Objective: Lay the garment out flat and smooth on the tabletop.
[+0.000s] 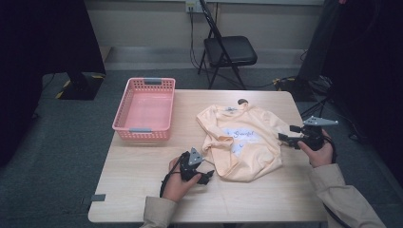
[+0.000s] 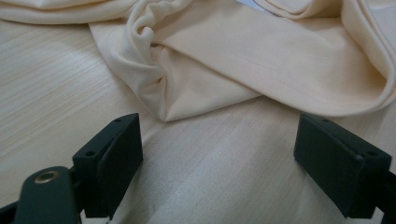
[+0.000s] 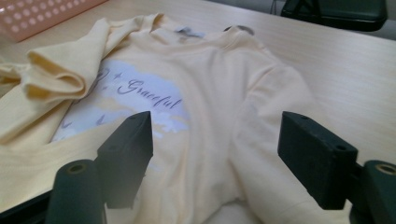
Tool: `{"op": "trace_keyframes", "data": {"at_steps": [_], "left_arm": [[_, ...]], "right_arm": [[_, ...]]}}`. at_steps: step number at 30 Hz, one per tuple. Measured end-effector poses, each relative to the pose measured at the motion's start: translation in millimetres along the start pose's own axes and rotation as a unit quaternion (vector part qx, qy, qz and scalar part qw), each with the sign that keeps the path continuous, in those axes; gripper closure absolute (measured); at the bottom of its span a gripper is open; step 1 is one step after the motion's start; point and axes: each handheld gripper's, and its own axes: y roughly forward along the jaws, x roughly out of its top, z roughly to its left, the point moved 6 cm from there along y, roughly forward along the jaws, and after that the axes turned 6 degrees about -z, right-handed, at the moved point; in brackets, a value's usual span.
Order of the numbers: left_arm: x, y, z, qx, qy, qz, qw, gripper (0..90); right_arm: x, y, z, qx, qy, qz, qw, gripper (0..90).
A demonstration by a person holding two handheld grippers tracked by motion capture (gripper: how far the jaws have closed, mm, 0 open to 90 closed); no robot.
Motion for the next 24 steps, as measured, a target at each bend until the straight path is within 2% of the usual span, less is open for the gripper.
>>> {"op": "trace_keyframes", "data": {"at_steps": [5, 8, 12, 16, 24], "left_arm": [[0.0, 0.1, -0.2, 0.0, -0.001, 0.0, 1.0, 14.9], [0.0, 0.1, -0.2, 0.0, -0.002, 0.0, 1.0, 14.9], [0.0, 0.0, 0.0, 0.0, 0.0, 0.0, 1.0, 15.0], [0.0, 0.1, -0.2, 0.0, -0.001, 0.0, 1.0, 15.0], [0.0, 0.1, -0.2, 0.0, -0.001, 0.0, 1.0, 15.0]], "right_arm": [[-13.3, 2.7, 12.4, 0.01, -0.005, 0.012, 0.9999, 18.6], [-28.0, 3.9, 21.0, 0.016, -0.007, 0.024, 0.9996, 17.1], [-37.1, 3.7, 24.4, 0.019, -0.009, 0.03, 0.9994, 16.6], [-49.6, 3.0, 30.6, 0.033, -0.003, 0.036, 0.9988, 14.9], [-67.1, -4.3, 44.7, 0.034, -0.035, 0.061, 0.997, 12.9]]}}
